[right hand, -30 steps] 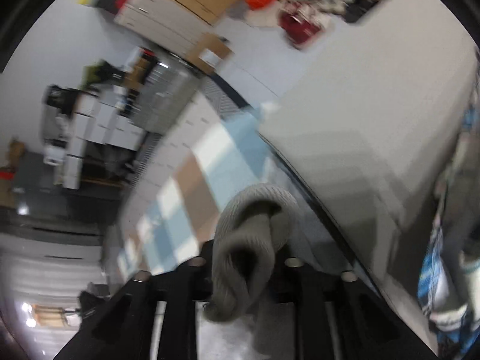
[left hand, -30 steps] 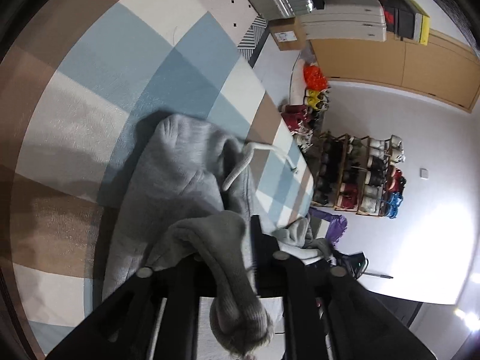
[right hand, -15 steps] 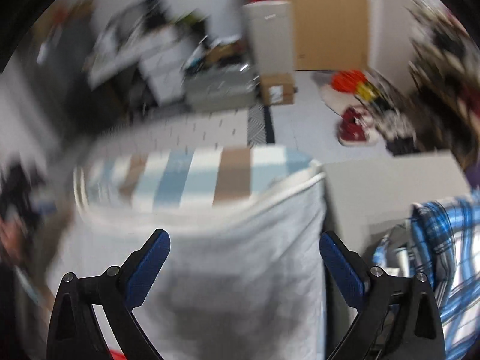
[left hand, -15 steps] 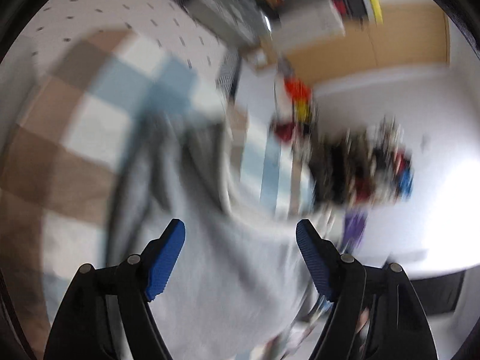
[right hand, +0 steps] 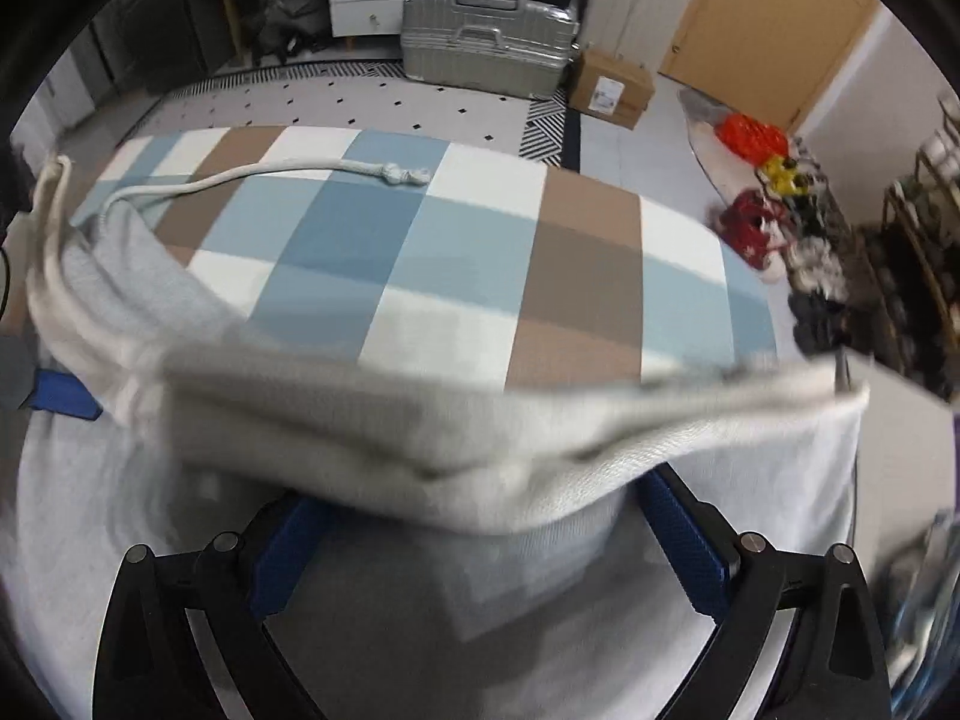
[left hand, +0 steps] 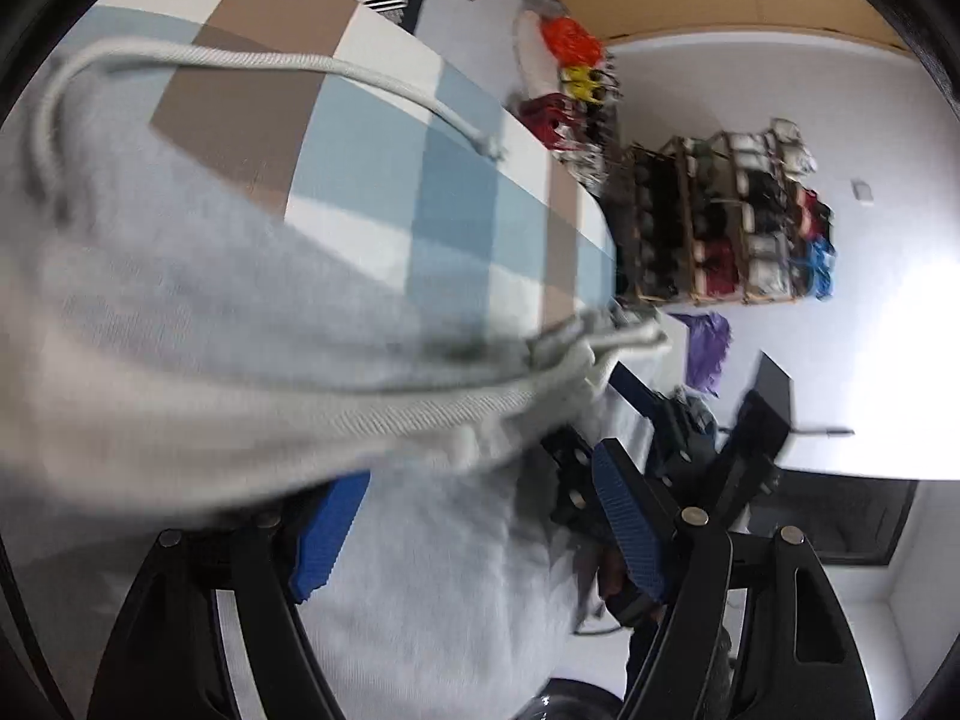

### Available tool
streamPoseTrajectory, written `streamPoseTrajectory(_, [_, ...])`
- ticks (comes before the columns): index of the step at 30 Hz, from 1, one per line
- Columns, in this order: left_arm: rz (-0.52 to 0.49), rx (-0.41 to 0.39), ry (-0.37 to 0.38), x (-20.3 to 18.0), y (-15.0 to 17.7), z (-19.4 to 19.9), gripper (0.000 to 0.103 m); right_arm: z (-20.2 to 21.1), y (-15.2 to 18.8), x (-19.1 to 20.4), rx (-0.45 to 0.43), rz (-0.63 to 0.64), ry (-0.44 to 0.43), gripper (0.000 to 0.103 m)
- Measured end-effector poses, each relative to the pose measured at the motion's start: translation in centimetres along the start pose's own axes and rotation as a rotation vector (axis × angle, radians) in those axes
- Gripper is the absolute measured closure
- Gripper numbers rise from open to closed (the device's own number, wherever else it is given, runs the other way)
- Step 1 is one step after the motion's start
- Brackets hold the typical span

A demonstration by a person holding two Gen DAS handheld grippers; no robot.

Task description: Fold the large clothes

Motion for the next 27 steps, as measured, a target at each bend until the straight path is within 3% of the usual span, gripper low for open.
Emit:
streamPoseTrajectory(4, [-0.016,-0.036,-0.023,-0.2,-1.2,0.6,0.031,-1.5,-1.8,-1.0,0.005,-0.008,-0.014,0.001])
streamPoseTrajectory(7, [0.011,-0.051,-0.041,0.2,-2.4,0.6,0.031,-2.3,-3.7,-2.1,-0.021,0.005,0.064,0.001])
streamPoseTrajectory(11, [0.008,-0.156,-0.114,1.8,-4.0,2.8,0.031,-1.5,-5.9,-4.8,-0.114,-0.049,0.182,0.001])
streamPoseTrajectory(14, [0.024,-0.227,-0.179,4.6,-4.8,5.2,0.031,0.6,-5.8,-6.6,-0.181,-0.132,0.141,0.001])
streamPoseTrajectory(16, [0.038,-0.261,-0.172,6.1,-4.4,6.8,0.031,2.5,-4.8,-8.0,-0.209,-0.188,0.104,0.001])
streamPoseTrajectory(20, [0.024,-0.263,-0.12,6.8,-0.3,8.6,0.031,5.6,-1.4,-8.4,-0.206,-0.214,-0.007,0.0])
streamPoseTrajectory(24, [-0.106,-0.216,-0.076,5.1,7.1,8.3,0.031,10.0,4.5,-3.1,-0.237,-0.1,-0.149,0.0])
streamPoseTrajectory(27, [-0.203,-0.178,-0.046,4.7,13.0,7.2,0.03,11.1,9.1,2.5,-0.228,0.1,-0.082,0.0])
Point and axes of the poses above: each gripper's, at about its wrist camera, not at the fingertips, and z roughly against the way its jaws point, x to its left, y to its underside, the point moved 6 cm from there along -z, roughly the way its jaws point, and after that the axes turned 10 degrees about -y, right-handed, at the moved point
